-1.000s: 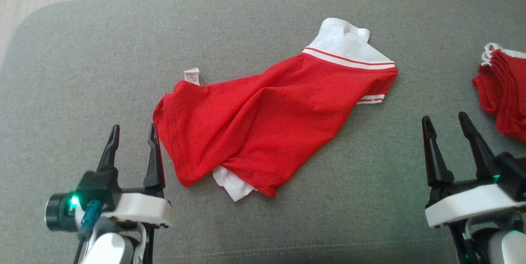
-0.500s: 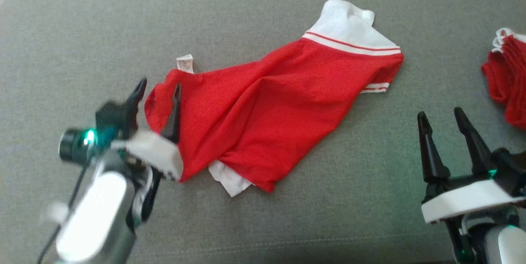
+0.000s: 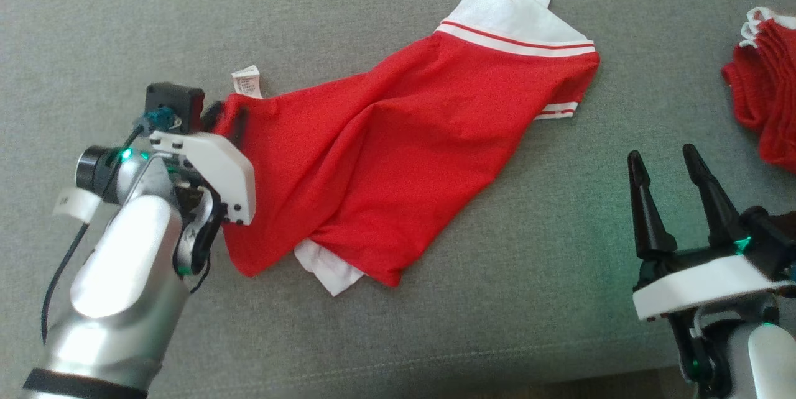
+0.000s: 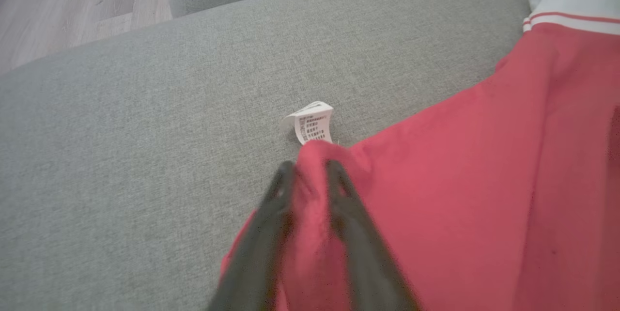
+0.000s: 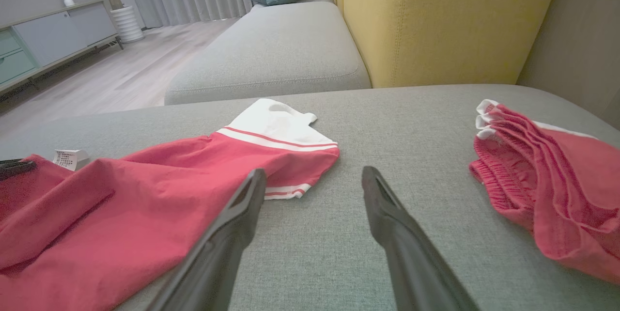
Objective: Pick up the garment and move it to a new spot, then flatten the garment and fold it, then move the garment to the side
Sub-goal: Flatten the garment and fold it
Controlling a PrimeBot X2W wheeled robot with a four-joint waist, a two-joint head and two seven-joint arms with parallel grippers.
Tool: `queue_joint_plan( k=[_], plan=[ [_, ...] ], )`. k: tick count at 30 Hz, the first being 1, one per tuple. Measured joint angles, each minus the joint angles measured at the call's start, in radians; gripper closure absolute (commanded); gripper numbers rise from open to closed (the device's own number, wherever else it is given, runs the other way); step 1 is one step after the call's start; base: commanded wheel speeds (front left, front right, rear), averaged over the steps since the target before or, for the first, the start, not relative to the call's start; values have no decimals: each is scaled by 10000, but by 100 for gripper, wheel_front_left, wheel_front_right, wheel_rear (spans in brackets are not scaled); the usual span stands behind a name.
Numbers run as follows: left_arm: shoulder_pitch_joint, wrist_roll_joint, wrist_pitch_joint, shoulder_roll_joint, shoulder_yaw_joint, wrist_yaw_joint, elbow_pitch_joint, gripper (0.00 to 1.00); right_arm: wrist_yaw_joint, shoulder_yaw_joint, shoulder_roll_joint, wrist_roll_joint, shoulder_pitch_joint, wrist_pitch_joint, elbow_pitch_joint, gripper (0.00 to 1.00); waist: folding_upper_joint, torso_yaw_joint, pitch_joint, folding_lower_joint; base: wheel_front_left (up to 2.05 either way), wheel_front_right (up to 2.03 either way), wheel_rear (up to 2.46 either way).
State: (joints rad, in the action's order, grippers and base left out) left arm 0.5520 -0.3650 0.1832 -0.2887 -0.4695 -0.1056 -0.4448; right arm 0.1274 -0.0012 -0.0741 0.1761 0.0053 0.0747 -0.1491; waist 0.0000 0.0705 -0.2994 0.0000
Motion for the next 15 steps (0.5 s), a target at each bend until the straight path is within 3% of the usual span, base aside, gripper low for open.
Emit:
queue_joint_plan(
  k=[10, 15],
  plan=[
    [291, 0, -17, -4, -21, -8, -159, 100, 0, -153, -86, 217, -523, -44, 245, 0, 0, -8, -93, 0, 0, 0, 0],
    [334, 0, -100, 4, -46, -31, 186, 100, 0, -146, -1007, 780, -1658, 552, 1043, 0, 0, -111, -212, 0, 0, 0, 0]
  ],
)
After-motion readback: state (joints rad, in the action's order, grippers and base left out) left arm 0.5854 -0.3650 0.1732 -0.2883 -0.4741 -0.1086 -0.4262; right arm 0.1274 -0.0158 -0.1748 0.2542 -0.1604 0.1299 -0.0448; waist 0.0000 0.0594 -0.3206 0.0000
